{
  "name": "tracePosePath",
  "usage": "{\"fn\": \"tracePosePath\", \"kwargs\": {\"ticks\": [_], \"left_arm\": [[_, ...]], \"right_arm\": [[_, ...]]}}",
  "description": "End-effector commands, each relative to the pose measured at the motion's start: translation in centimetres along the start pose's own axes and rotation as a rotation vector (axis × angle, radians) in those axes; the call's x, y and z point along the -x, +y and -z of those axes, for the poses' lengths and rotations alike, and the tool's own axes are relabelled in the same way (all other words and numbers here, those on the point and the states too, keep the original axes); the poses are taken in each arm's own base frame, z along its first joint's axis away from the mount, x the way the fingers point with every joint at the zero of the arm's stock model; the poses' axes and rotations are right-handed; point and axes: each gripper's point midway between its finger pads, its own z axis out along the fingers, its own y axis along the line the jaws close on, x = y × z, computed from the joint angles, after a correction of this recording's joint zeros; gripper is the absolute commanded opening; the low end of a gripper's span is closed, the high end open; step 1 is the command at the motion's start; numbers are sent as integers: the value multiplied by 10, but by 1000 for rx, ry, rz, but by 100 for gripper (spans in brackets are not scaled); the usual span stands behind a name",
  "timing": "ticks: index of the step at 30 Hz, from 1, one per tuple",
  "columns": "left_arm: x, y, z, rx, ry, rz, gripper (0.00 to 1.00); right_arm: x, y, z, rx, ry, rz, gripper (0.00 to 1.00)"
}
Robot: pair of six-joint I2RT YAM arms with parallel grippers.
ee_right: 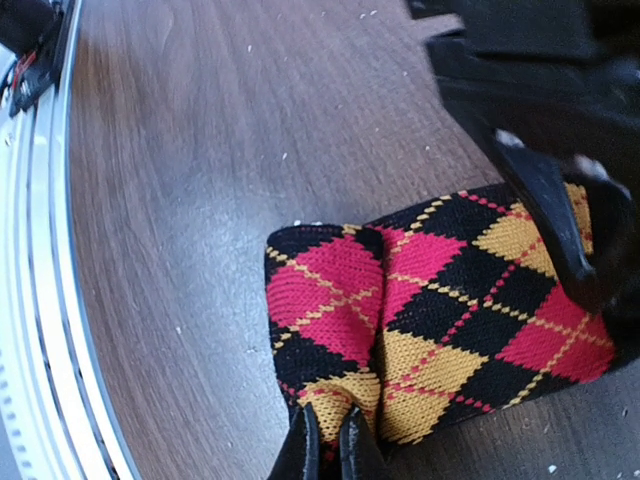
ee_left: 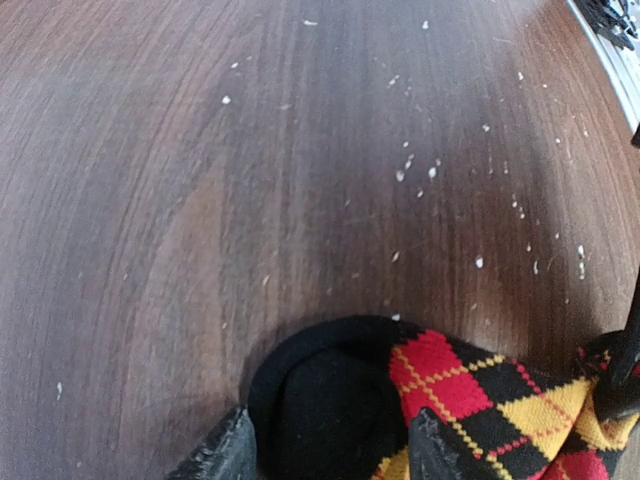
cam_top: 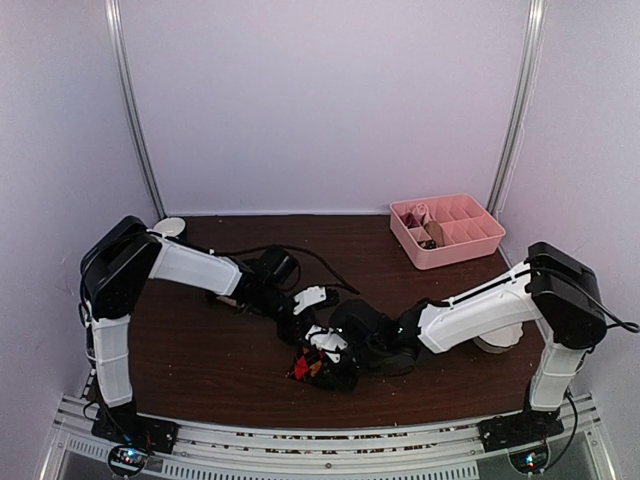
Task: Roll the socks
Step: Roll the sock at the center of the board.
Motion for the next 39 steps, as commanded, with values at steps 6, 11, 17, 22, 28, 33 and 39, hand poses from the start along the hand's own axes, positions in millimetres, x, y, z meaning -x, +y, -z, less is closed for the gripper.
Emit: {"fn": "tracePosePath", "kwargs": {"ticks": [6, 11, 17, 22, 28, 33, 39], "left_arm": [[-43, -18, -25, -80, 132, 77, 52], [-44, -19, -27, -94, 137, 82, 51], [-47, -32, -30, -146, 140, 93, 50], [-45, -41, -31, -183, 133, 97, 50], [-46, -50, -31, -228, 131, 99, 49], [-47, -52, -32, -236, 131, 104, 47], [-33, -47, -28, -209, 90, 83, 48]], "right_arm": [[-51, -5, 0, -121, 243, 132, 0], [-45, 0, 0, -173, 225, 207, 0], [-35, -5, -6, -216, 255, 286, 0], [-39, -10, -15, -201, 280, 274, 0], [-55, -21, -26, -17, 249, -21, 0], [-61, -19, -30, 111, 251, -249, 0], [-92, -20, -34, 140, 325, -447, 0]]}}
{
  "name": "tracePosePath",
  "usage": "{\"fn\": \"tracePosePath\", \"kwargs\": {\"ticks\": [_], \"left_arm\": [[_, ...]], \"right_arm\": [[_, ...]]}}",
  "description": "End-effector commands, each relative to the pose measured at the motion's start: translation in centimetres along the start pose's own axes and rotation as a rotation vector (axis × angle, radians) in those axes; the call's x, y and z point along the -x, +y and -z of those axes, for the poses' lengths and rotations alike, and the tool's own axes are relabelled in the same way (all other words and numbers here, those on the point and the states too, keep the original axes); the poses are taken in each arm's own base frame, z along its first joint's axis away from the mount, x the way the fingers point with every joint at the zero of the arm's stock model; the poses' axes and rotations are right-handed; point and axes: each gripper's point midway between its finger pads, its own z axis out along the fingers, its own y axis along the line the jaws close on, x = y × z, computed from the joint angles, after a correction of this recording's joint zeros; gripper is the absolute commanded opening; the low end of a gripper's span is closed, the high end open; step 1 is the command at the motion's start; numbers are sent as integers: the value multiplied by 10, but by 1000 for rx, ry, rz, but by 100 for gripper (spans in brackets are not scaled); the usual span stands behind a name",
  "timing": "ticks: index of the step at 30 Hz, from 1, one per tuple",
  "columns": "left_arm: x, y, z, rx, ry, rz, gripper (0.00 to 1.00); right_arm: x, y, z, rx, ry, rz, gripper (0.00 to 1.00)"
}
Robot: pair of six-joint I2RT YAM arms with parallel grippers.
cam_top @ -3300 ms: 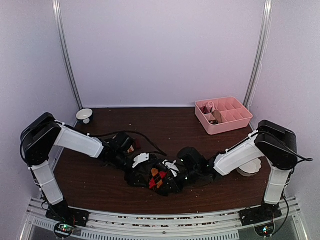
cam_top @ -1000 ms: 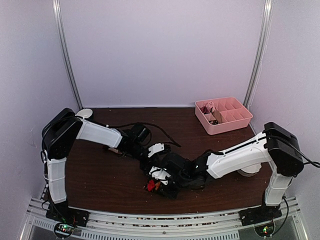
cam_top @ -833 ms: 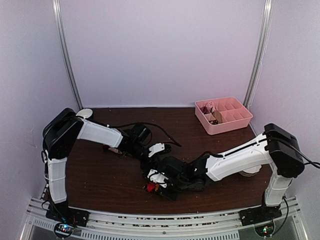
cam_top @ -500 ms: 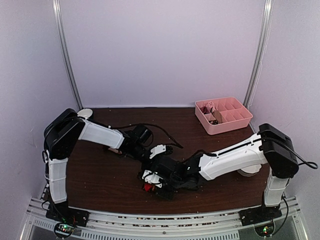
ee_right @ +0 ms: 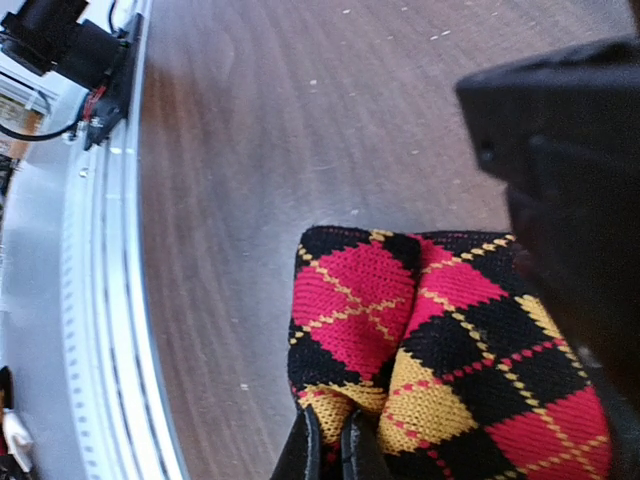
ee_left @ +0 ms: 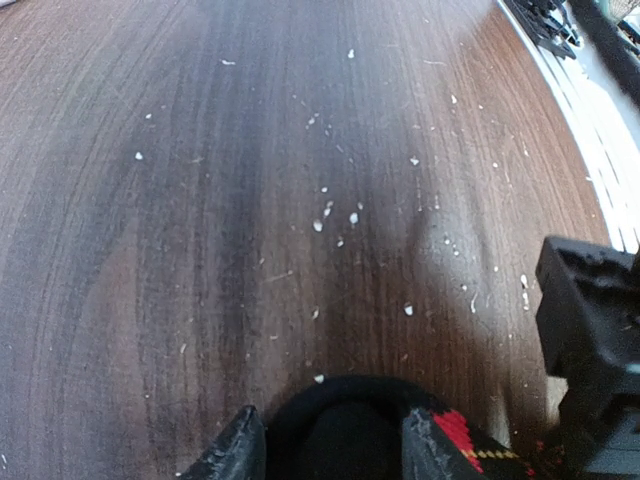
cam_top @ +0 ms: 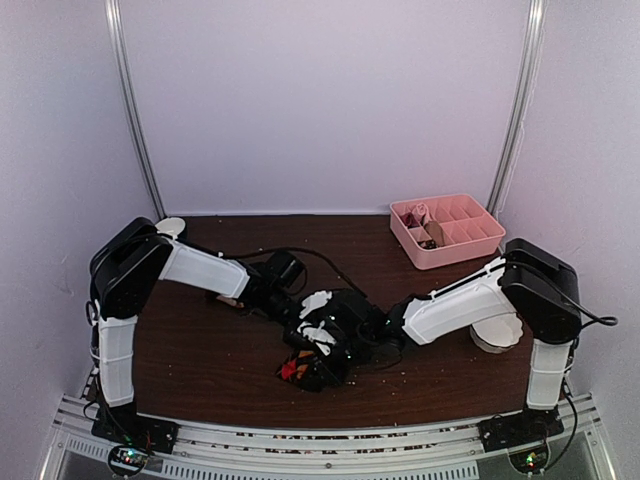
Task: Roll the socks
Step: Roll the sock at the center of the board.
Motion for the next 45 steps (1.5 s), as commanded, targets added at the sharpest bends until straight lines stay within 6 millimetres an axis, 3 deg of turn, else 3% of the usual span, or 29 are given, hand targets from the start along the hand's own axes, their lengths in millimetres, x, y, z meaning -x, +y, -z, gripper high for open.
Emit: {"fn": "tracePosePath", "kwargs": {"ticks": [1, 6, 11, 15, 19, 22, 26, 29, 35, 45], "left_arm": [[-41, -19, -12, -50, 130, 100, 48], [-32, -9, -8, -10, 107, 91, 48], [-18, -5, 11, 1, 71, 89, 59], [-11, 14, 48, 93, 39, 87, 66], [-9, 33, 109, 202, -36, 93, 68], [-17, 6, 122, 185, -35, 4, 67], [-27, -38, 119, 108, -56, -90, 63], [-32, -54, 104, 124, -3, -172, 62], [-42, -6, 96, 253, 59, -7, 42], [-67, 3, 53, 187, 199, 13, 40]], "right_arm": [[-106, -41, -11, -75, 267, -394, 0], [-129, -48, -11, -101, 303, -515, 0], [-139, -60, -12, -138, 326, -590, 0], [-143, -74, -9, -196, 348, -616, 0], [-142, -83, -11, -232, 346, -652, 0], [-138, -86, -15, -242, 340, -666, 0], [-126, -88, -16, -251, 306, -678, 0], [-117, -88, -15, -252, 278, -675, 0], [-112, -83, -12, -256, 225, -674, 0], [-101, -71, -6, -262, 127, -632, 0]]}}
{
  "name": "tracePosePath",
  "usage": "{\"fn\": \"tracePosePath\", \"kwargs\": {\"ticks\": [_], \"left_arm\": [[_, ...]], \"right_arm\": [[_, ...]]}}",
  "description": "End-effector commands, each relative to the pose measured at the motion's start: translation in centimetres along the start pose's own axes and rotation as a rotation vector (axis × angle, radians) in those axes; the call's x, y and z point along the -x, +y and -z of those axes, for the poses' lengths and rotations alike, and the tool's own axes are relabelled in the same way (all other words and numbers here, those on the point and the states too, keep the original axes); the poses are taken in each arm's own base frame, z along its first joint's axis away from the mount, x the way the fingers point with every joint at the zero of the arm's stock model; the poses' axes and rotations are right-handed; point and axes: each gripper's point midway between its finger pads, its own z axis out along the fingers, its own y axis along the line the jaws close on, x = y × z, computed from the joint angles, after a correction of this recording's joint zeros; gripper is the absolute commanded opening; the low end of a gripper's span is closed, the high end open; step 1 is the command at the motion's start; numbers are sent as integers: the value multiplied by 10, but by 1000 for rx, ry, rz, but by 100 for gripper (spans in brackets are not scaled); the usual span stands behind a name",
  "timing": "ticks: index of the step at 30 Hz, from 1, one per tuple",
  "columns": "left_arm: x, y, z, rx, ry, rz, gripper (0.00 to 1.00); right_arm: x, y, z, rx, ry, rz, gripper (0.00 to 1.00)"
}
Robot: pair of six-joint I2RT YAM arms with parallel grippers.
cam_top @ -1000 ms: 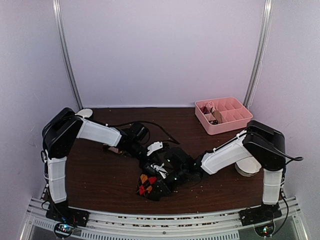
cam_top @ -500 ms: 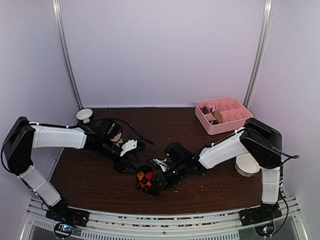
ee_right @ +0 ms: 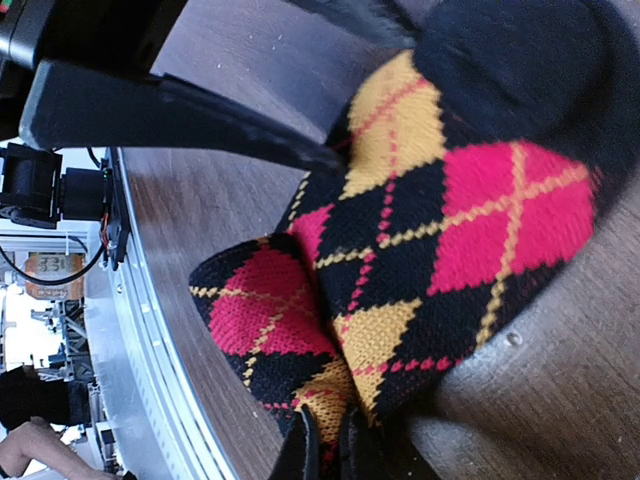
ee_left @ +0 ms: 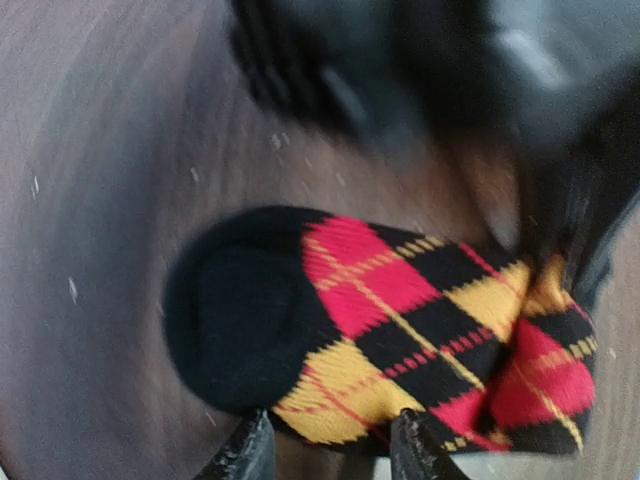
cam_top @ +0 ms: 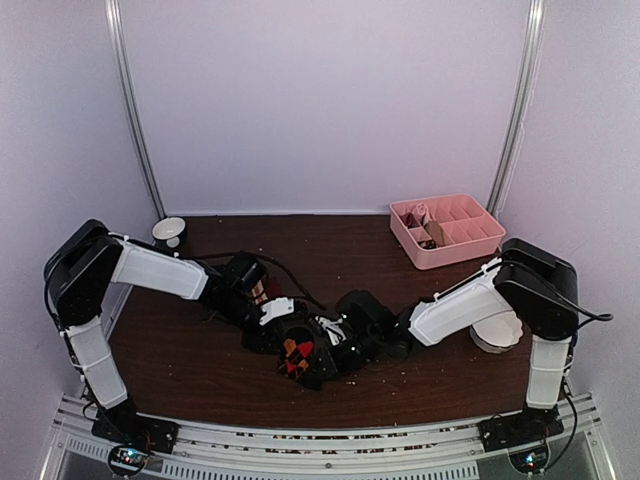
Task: Roll the socks
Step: Roll the sock at the center of the board.
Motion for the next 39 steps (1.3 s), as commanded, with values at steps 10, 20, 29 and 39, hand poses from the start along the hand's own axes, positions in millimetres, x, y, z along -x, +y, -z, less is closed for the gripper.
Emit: {"fn": "tracePosePath", "kwargs": {"ticks": [10, 20, 29, 39], "left_arm": [[18, 1, -28, -46, 19, -31, 38], [21, -17, -34, -100, 16, -68, 37], [34, -19, -23, -88, -35, -114, 42], [49, -9, 22, 77, -107, -192, 59]], "right_arm": [[-50, -59, -14, -157, 96, -87, 0], [-55, -83, -21, -190, 166, -215, 0], [-85, -129, -18, -280, 206, -365, 0], [-95, -132, -9, -310, 225, -426, 0]]}}
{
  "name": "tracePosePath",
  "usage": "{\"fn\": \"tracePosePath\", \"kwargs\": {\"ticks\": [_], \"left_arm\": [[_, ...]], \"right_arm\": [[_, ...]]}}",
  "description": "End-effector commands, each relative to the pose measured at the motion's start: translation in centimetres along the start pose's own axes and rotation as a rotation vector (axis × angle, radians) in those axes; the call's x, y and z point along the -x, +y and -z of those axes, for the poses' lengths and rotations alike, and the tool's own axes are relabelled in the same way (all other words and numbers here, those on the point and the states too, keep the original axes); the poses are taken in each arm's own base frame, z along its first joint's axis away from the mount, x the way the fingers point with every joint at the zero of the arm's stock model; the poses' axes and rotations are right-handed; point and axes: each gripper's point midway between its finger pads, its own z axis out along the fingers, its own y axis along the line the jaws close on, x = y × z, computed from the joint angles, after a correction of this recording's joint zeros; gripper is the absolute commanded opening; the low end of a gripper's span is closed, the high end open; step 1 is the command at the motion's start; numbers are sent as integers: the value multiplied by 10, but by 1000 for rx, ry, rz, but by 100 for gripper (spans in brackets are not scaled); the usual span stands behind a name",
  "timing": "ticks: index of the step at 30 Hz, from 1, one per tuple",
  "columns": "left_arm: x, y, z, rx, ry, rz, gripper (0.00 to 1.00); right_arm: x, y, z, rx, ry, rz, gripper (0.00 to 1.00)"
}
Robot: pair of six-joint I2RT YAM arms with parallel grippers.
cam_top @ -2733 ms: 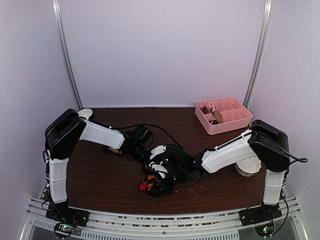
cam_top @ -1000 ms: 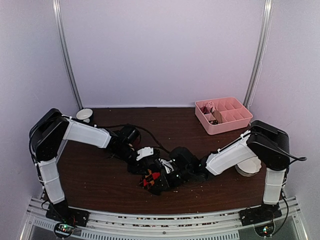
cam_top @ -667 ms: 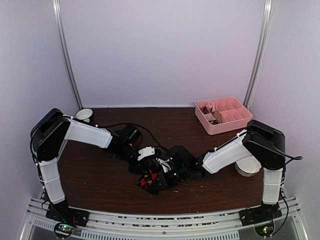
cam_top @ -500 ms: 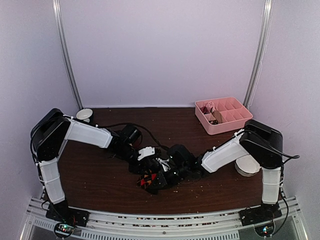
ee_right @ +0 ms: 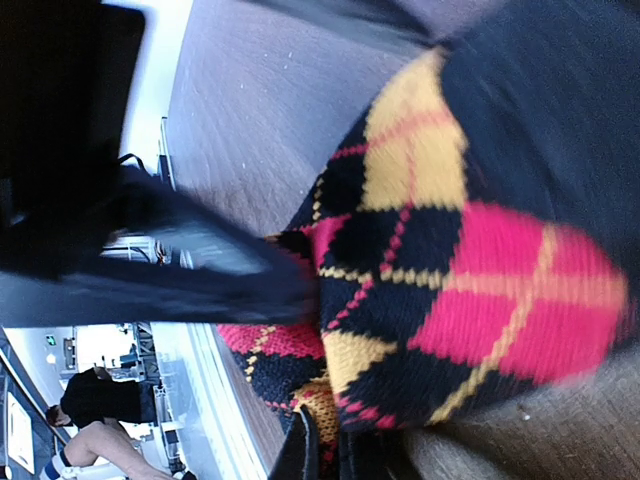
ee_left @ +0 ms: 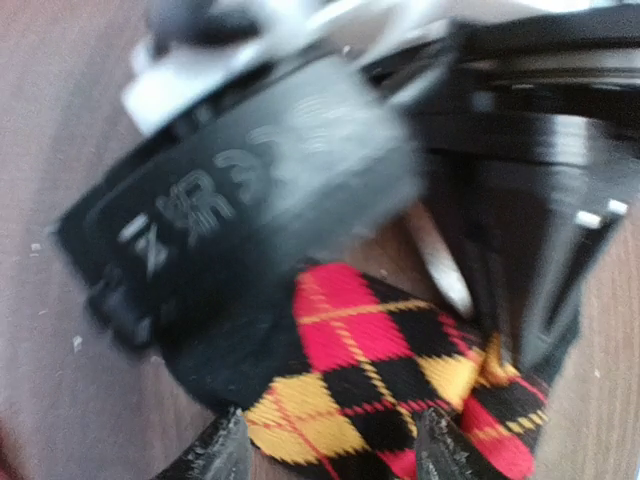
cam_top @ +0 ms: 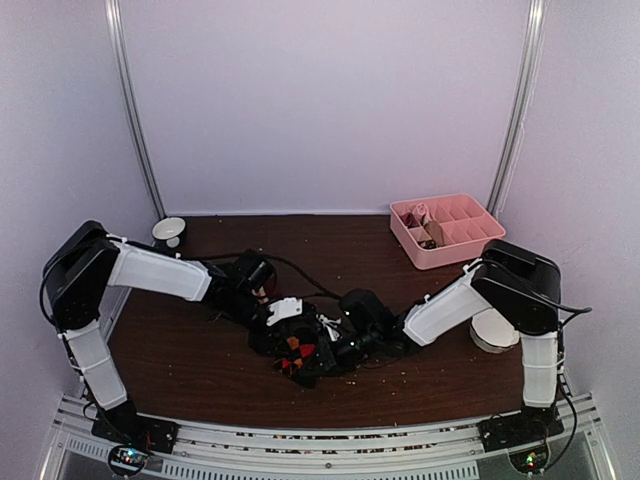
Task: Roll the socks
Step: Roll the sock at the center of the board.
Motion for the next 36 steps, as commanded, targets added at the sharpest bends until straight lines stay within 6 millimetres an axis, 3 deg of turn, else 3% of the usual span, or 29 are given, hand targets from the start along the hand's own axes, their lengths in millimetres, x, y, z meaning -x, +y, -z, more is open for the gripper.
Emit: {"fn": "tracePosePath", "kwargs": {"ticks": [1, 5, 7, 9, 12, 15, 21, 29, 33, 36], "left_arm": [[27, 4, 32, 96, -96, -108, 59], [37, 11, 57, 137, -146, -96, 60], [43, 4, 65, 114, -170, -108, 61], [45, -17, 68, 30, -201, -139, 59], [34, -50, 52, -70, -166, -195, 52], [19, -67, 28, -111, -82, -226, 42], [-5, -56, 6, -75, 25, -189, 26], [-7, -52, 3, -65, 42, -146, 2], [-10, -54, -5, -102, 59, -102, 3], [-11, -59, -8, -137, 52, -79, 13]], "right_arm": [[-83, -139, 19, -466, 146, -330, 0], [-82, -139, 21, -480, 144, -329, 0], [-81, -139, 21, -481, 142, -331, 0], [-79, -137, 21, -475, 132, -334, 0], [-75, -134, 19, -466, 120, -333, 0], [-71, -131, 17, -450, 106, -339, 0], [-67, -128, 17, -433, 87, -340, 0], [-70, -128, 21, -416, 54, -353, 0], [-69, -126, 26, -406, 21, -350, 0], [-69, -123, 32, -403, -1, -349, 0]]}}
